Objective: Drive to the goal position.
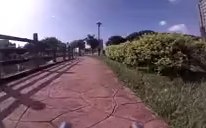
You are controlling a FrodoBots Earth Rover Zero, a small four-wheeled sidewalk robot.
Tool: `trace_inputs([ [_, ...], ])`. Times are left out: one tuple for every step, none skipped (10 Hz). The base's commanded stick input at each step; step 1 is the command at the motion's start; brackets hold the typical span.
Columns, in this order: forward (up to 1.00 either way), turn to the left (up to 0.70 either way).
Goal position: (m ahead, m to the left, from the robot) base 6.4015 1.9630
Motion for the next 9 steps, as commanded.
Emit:
trace_inputs([
  [0.50,0.02],
  [0.50,0.13],
  [0.50,0.00],
  [0.50,0.00],
  [0.50,0.00],
  [0.50,0.00],
  [0.50,0.00],
  [0.50,0.00],
  [0.50,0.04],
])
